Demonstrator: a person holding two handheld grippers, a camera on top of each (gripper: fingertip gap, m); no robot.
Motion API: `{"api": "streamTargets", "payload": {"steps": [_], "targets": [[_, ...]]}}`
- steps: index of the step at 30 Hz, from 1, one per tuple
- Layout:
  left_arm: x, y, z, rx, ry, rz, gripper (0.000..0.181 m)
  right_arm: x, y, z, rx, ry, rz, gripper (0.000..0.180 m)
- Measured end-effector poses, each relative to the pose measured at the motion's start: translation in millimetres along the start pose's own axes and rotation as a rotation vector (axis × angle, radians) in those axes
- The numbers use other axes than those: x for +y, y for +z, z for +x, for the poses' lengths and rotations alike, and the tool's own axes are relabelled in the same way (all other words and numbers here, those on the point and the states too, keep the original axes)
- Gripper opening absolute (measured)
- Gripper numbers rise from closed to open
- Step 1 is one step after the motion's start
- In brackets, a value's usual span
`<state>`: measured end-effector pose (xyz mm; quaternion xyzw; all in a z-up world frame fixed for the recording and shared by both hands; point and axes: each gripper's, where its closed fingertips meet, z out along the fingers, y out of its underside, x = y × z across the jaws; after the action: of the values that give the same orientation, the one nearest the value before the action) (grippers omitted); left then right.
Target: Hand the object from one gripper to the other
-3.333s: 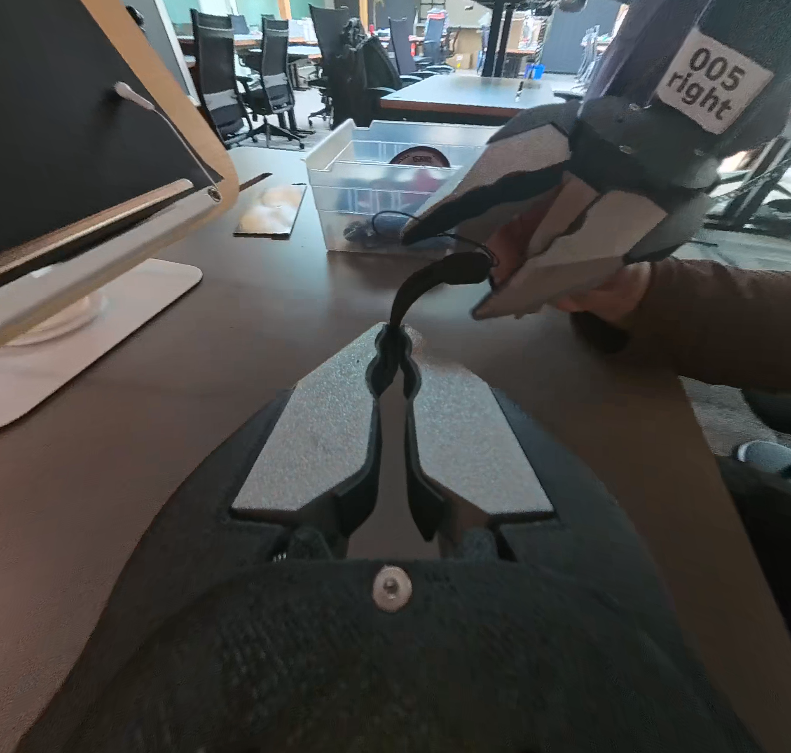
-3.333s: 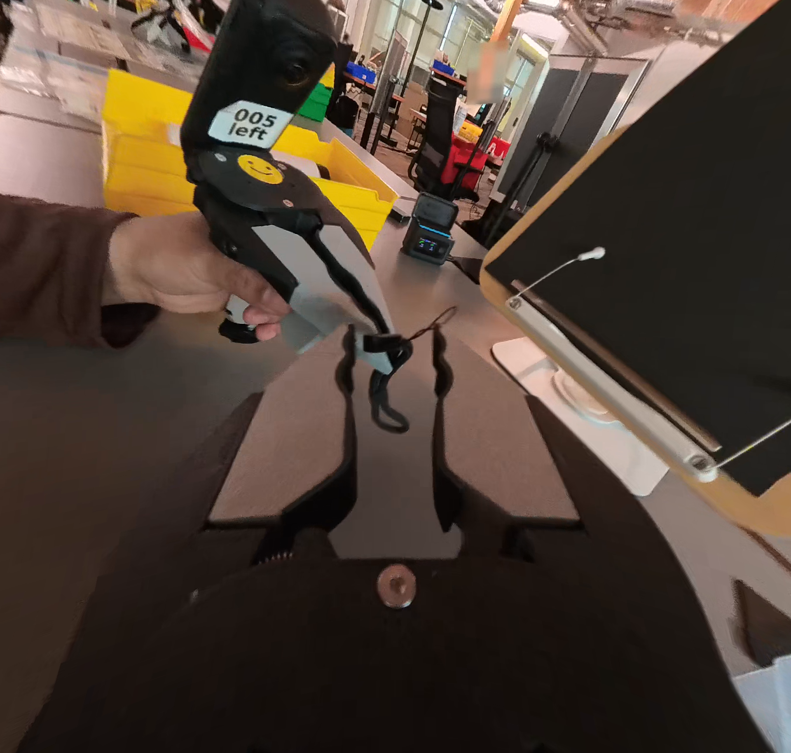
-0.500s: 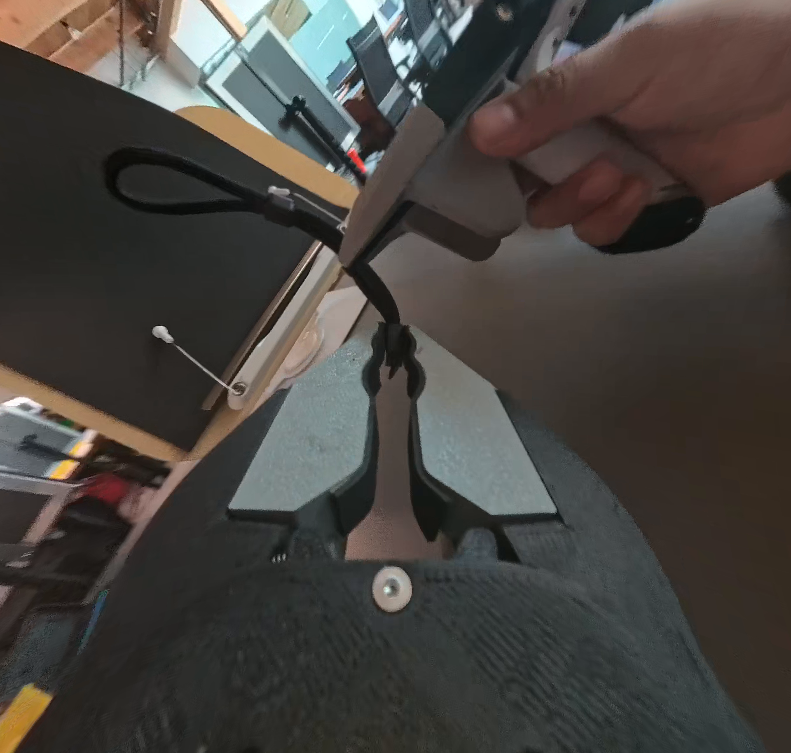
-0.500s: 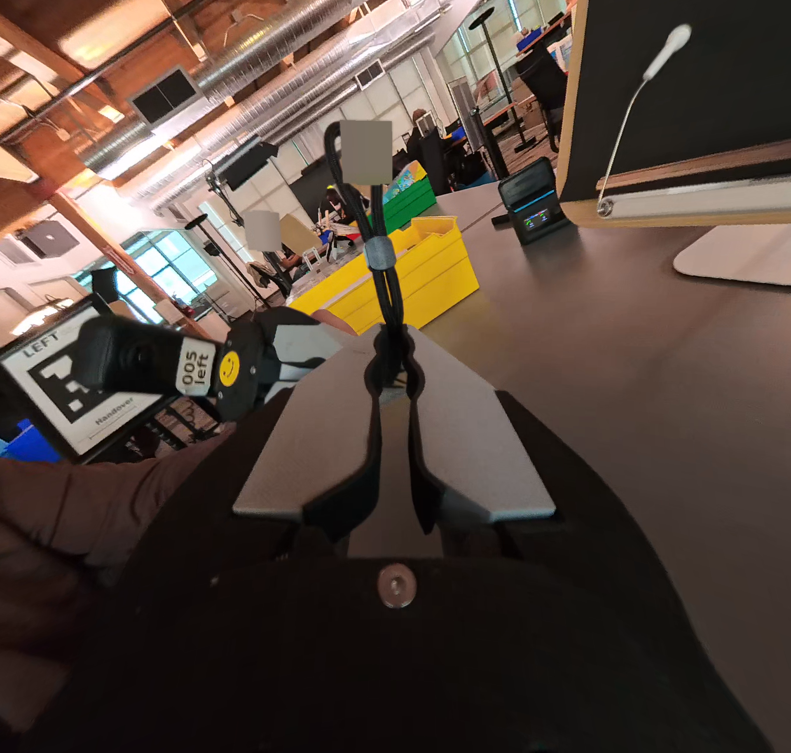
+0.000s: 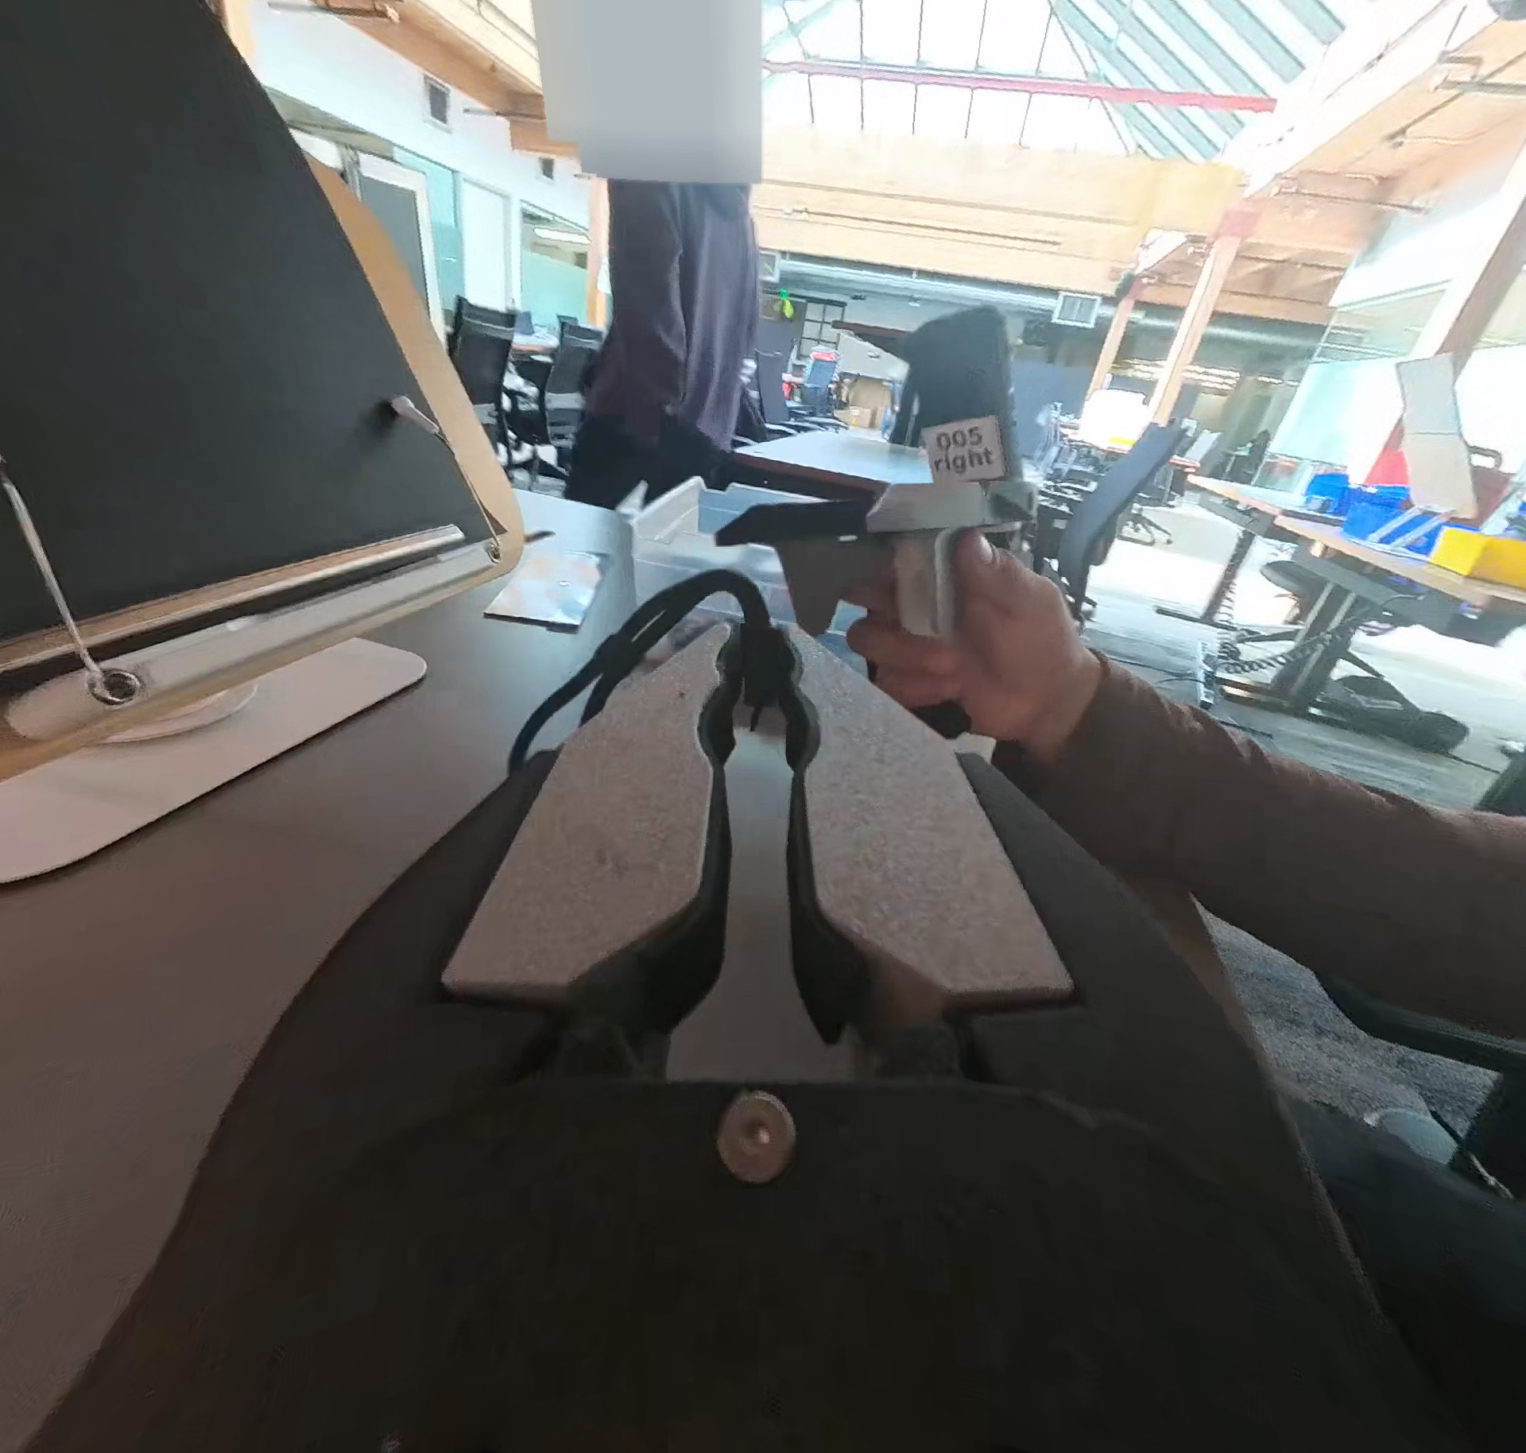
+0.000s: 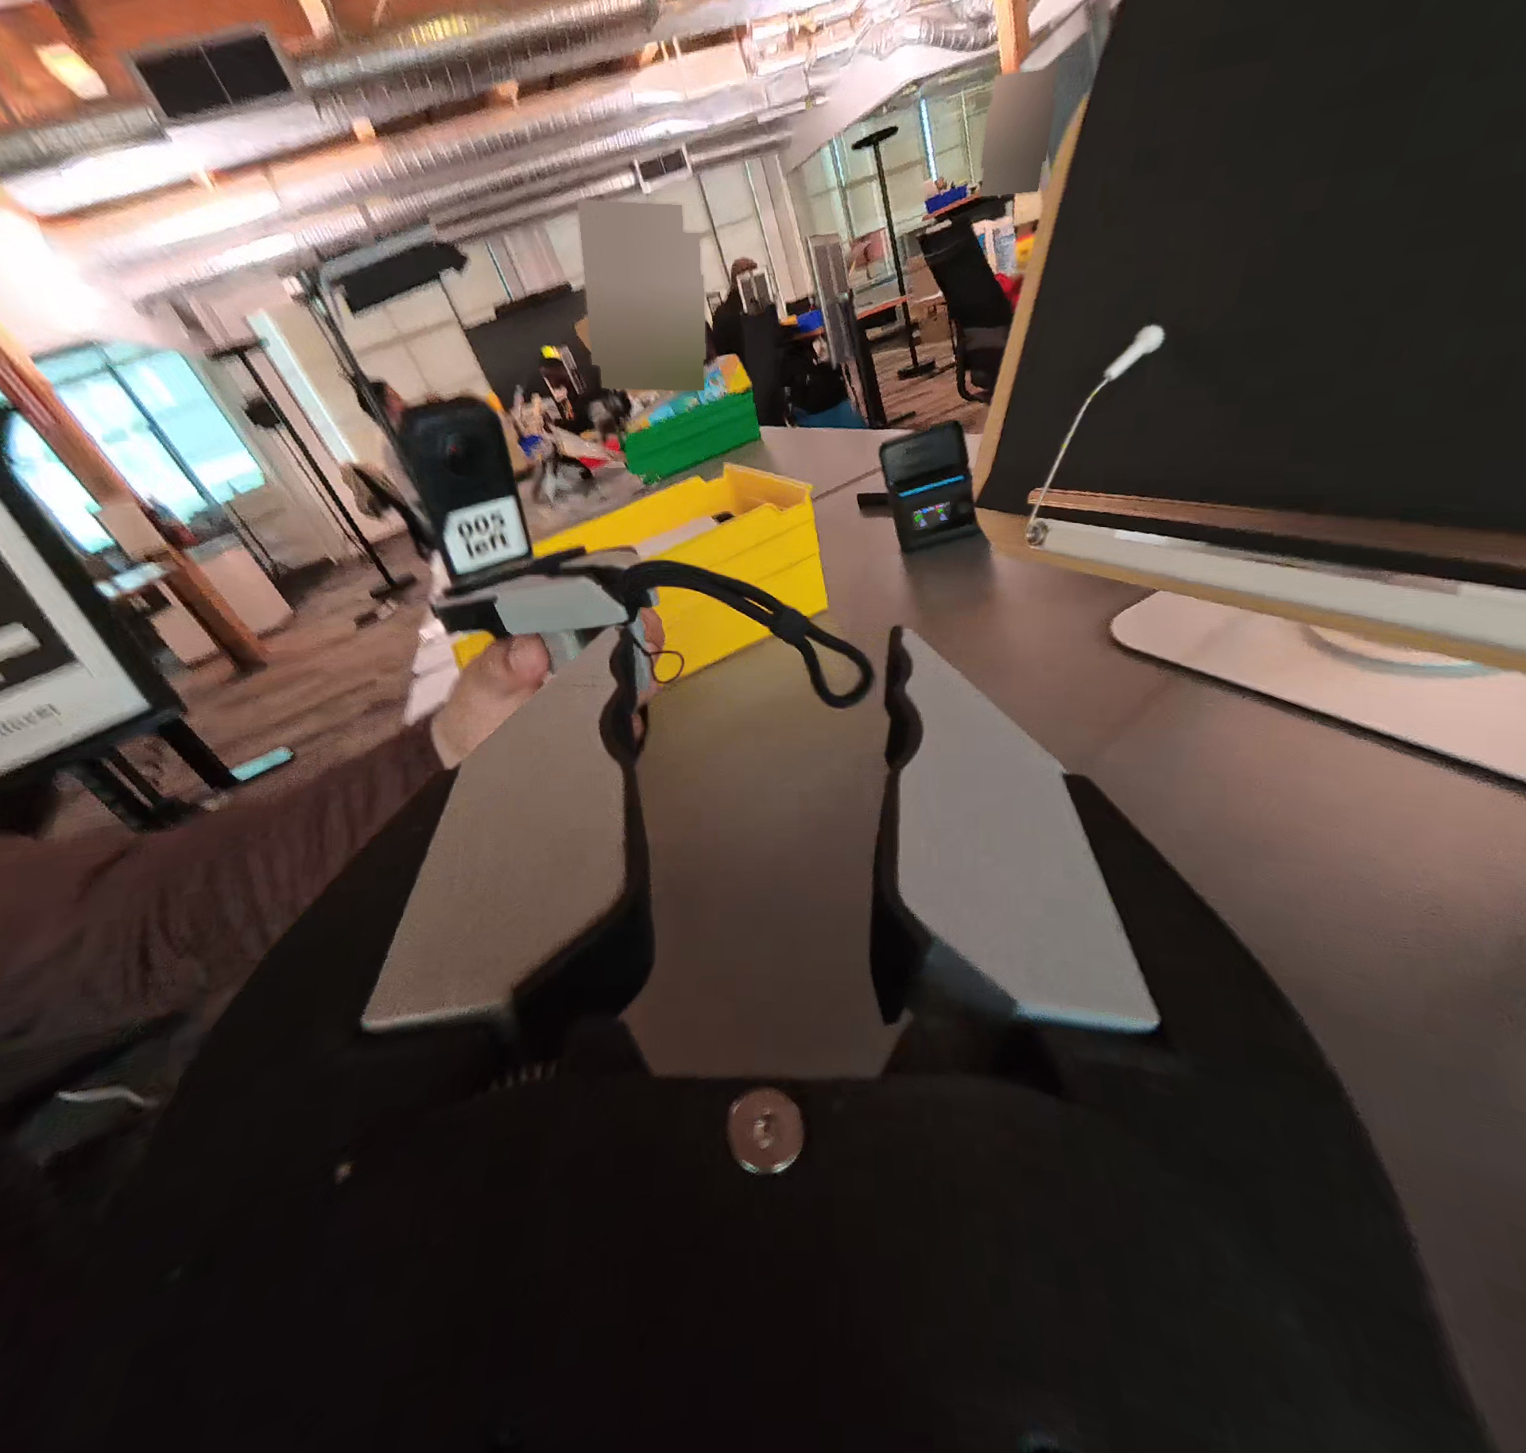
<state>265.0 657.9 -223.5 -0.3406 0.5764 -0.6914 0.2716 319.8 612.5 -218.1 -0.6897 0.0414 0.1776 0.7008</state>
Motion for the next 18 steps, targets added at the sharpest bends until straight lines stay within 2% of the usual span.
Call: {"api": "streamTargets", "payload": {"steps": [5,6,9,12,13,16,18], "targets": [[9,5,17,0.127,-0.091,-0.050,0.003,31,22,-12,0.091,-0.340,-0.182,0.059],[11,6,18,0.140,-0.108,-0.061,0.003,37,26,-13,0.124,-0.416,-0.217,0.055],[15,8,22,0.179,-0.149,-0.080,0.003,43,35,-17,0.180,-0.576,-0.243,0.026],[18,10,32,0.239,-0.178,-0.094,0.003,50,40,-17,0.178,-0.574,-0.268,0.020],[21,11,34,0.245,-0.178,-0.110,0.003,51,40,-18,0.168,-0.564,-0.269,0.000],[26,14,24,0.169,-0.138,-0.130,0.003,47,38,-15,0.130,-0.383,-0.246,0.000],[28,13,10,0.060,-0.055,-0.146,0.013,36,33,-5,0.128,-0.221,-0.181,0.000]]}}
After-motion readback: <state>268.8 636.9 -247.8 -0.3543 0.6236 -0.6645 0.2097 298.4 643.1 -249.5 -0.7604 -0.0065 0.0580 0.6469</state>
